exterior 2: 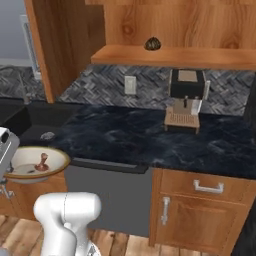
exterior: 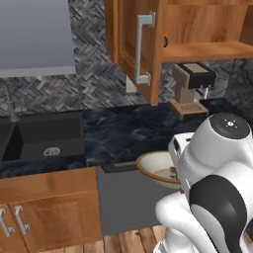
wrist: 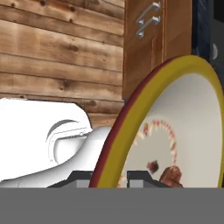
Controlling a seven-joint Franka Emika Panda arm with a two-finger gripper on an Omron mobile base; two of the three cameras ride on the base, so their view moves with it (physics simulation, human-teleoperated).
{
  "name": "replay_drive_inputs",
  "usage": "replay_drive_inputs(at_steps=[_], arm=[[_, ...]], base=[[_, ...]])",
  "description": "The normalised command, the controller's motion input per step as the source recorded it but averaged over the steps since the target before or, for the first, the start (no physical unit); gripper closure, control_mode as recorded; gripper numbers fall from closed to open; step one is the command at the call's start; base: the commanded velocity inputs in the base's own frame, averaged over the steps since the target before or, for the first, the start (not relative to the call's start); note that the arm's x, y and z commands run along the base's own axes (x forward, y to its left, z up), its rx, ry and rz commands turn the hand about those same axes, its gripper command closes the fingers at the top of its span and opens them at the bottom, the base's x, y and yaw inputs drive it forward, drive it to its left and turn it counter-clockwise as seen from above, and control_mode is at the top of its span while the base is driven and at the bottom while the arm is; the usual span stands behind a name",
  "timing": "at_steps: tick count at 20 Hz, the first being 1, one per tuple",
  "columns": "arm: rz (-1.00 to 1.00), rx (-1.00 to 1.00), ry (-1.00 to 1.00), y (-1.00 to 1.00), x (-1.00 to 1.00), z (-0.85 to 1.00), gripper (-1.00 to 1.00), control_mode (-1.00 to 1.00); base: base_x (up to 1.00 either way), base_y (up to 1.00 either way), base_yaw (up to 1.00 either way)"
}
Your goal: Pick the mushroom from the cabinet and place it in the bowl. Then pick the bowl and place it in the sink. Then turn on the sink facuet.
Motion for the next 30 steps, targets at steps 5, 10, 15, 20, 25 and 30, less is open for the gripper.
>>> replay_drive_inputs(at_steps=[5,10,15,20,25,30], arm=[[0.00,0.00,0.00,0.00,0.00,0.00,1.00,1.00],[0.00,0.00,0.00,0.00,0.00,0.00,1.00,1.00],[0.00,0.00,0.00,0.00,0.00,0.00,1.00,1.00],[0.00,0.00,0.00,0.00,0.00,0.00,1.00,1.00],[0.00,0.00,0.00,0.00,0.00,0.00,1.00,1.00],[0.00,0.00,0.00,0.00,0.00,0.00,1.00,1.00]], base=[[0.51,1.00,0.00],[0.55,0.96,0.00],[0.59,0.60,0.00],[0.46,0.37,0.00],[0.33,0.48,0.00],[0.17,0.74,-0.03]])
